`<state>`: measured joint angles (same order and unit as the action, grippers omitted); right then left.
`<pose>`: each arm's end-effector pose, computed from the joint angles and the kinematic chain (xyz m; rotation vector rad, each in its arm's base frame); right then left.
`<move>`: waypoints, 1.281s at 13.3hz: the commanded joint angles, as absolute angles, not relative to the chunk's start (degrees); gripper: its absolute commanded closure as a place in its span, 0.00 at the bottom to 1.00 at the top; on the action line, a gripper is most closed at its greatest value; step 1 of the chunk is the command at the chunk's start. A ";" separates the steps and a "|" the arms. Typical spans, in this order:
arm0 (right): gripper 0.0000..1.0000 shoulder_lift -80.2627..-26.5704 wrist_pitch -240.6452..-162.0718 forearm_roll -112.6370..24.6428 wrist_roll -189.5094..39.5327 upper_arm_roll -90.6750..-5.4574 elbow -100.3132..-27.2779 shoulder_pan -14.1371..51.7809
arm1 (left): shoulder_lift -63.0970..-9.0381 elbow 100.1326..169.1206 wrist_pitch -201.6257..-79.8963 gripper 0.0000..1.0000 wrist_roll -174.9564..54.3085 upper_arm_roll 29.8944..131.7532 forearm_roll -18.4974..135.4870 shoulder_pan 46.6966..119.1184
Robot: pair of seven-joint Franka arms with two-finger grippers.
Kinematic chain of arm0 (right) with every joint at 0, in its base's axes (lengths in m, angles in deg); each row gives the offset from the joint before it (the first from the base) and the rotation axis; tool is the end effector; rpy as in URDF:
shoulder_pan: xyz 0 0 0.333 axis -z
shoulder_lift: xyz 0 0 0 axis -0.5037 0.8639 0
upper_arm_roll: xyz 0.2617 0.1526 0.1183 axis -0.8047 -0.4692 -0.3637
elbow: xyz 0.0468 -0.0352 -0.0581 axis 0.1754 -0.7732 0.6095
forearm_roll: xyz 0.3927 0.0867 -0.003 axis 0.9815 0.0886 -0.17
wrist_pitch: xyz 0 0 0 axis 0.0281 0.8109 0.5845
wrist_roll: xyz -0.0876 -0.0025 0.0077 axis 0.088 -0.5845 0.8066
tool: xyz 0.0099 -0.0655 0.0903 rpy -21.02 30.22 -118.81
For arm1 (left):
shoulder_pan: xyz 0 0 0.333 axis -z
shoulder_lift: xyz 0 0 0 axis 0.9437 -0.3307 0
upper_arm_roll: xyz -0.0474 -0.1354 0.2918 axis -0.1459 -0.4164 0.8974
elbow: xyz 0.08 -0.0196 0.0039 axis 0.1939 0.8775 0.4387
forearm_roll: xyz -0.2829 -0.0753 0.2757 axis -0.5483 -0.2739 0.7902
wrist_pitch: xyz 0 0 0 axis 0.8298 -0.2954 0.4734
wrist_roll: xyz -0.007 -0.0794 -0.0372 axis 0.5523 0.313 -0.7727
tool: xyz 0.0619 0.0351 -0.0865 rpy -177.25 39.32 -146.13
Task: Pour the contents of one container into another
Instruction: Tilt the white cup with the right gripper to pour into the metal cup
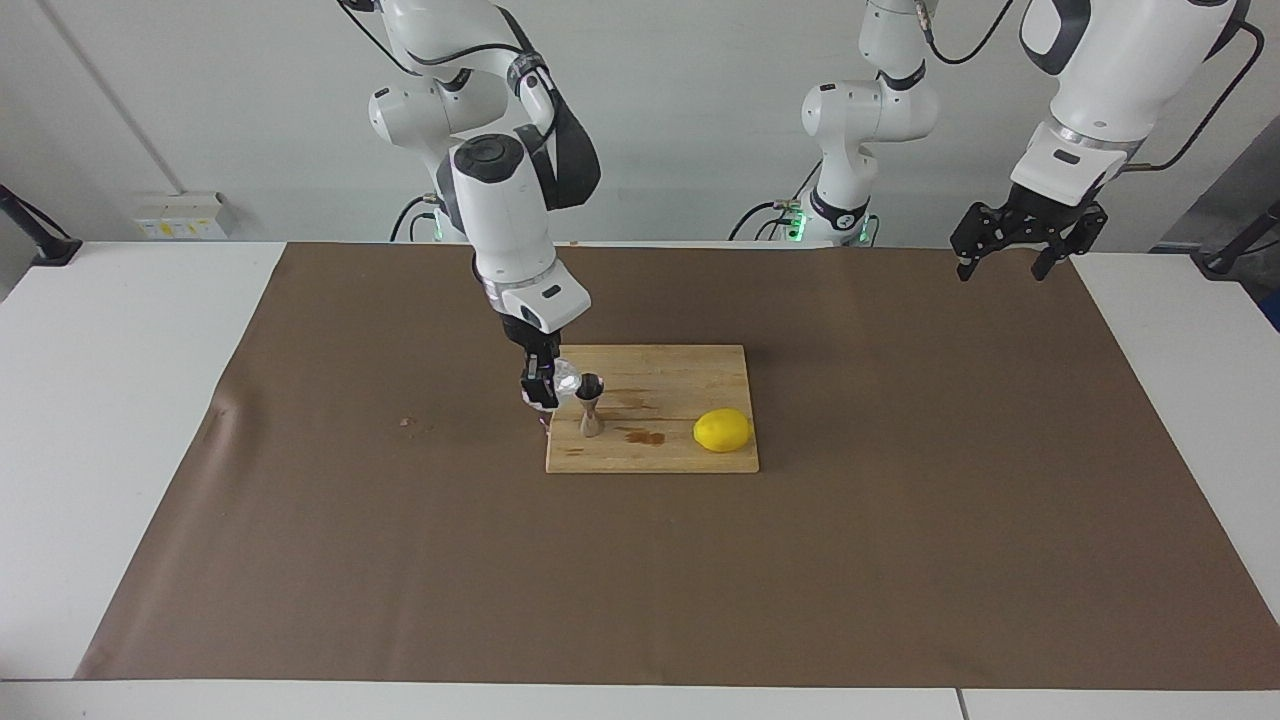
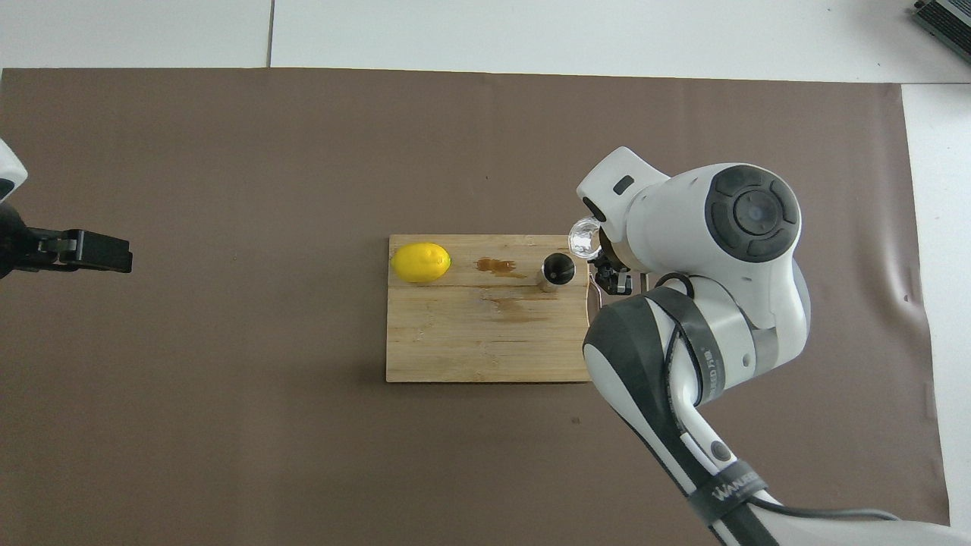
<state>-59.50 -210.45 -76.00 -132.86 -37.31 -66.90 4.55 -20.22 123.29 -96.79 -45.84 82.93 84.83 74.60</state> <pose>0.5839 0.2383 0.4505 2.1657 2.1253 0.2432 0.5351 -0.0436 0.6261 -3.1201 0.1070 -0.0677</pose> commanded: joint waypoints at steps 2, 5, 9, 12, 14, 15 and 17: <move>1.00 -59.35 -212.26 -81.96 -130.01 -37.35 -68.14 3.80 | -19.06 124.13 -97.03 0.00 -45.94 82.97 85.21 74.30; 1.00 -60.23 -212.08 -87.05 -124.85 -37.35 -69.64 1.34 | -20.46 124.13 -96.60 0.00 -46.02 82.36 85.21 72.72; 1.00 -61.20 -212.35 -93.29 -121.32 -37.44 -71.84 0.54 | -25.89 119.59 -93.72 0.00 -46.11 80.60 85.21 71.74; 1.00 -61.64 -212.52 -98.21 -117.19 -37.61 -72.45 -0.85 | -26.45 116.22 -90.62 0.00 -46.11 80.16 85.21 71.74; 1.00 -62.34 -213.39 -100.85 -114.99 -37.61 -73.68 -1.65 | -24.26 118.84 -90.88 0.00 -46.11 80.16 85.13 71.92; 1.00 -62.52 -214.10 -101.65 -114.37 -37.61 -74.21 -1.66 | -23.12 120.34 -90.97 0.00 -45.94 80.16 85.13 71.92; 1.00 -62.69 -214.63 -102.79 -113.75 -37.61 -74.65 -1.66 | -22.67 121.49 -91.23 0.00 -45.76 80.16 85.13 71.57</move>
